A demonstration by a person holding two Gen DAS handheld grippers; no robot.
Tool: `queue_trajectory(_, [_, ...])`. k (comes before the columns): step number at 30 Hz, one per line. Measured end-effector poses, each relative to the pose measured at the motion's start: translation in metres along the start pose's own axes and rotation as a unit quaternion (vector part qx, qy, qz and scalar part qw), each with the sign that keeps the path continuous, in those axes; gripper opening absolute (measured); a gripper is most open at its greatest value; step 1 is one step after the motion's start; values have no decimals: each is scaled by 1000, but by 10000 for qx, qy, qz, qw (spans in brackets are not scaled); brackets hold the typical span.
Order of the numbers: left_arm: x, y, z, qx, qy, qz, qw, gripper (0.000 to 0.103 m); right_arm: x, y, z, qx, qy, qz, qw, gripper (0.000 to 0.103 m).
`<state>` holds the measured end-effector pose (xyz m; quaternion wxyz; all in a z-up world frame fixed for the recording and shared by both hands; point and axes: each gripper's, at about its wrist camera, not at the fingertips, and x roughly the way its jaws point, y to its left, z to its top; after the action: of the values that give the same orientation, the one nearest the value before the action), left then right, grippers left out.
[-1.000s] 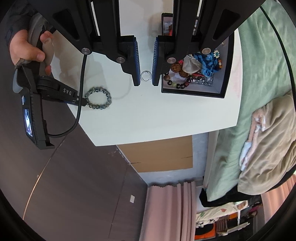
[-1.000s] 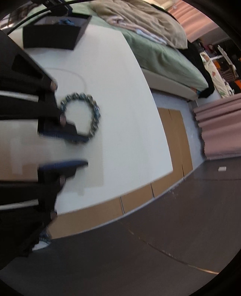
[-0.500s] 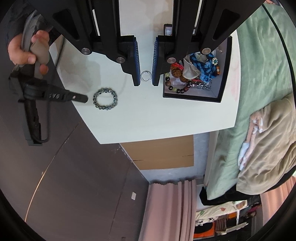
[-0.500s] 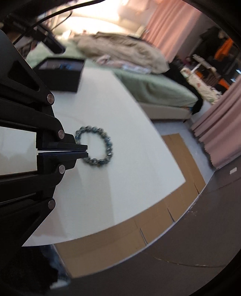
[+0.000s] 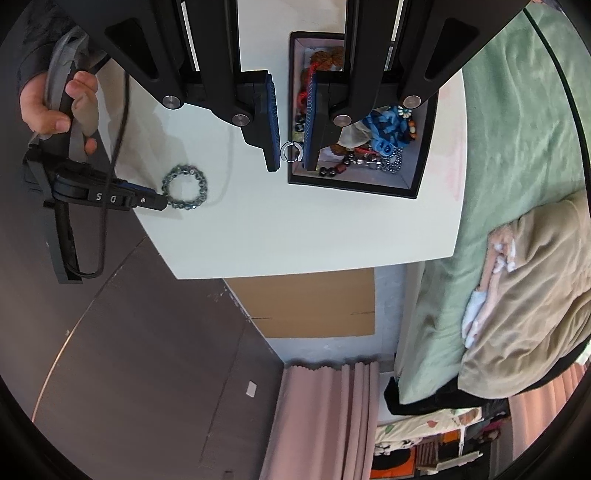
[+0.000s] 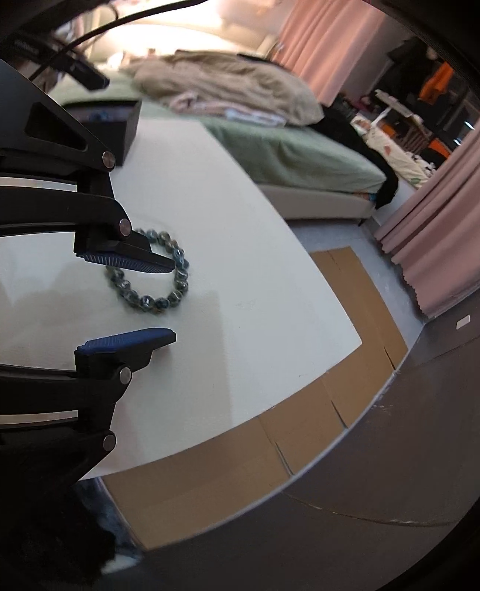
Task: Organize jewelry
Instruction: 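Open the left gripper to drop the ring in the box while right gripper lifts the bracelet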
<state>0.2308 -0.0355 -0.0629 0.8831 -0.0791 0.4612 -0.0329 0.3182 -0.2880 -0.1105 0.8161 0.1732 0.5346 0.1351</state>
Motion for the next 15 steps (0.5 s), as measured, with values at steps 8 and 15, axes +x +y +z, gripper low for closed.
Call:
queue_trajectory(8, [7,16,-2,-149,77,59,9998,13,13,50,-11,-1500,-244,-1677,9741,20])
queue_trajectory(15, [10,24,-7,-341,181,-111,9992,13,-4,44,-5,-1042,-21,-758,9917,11])
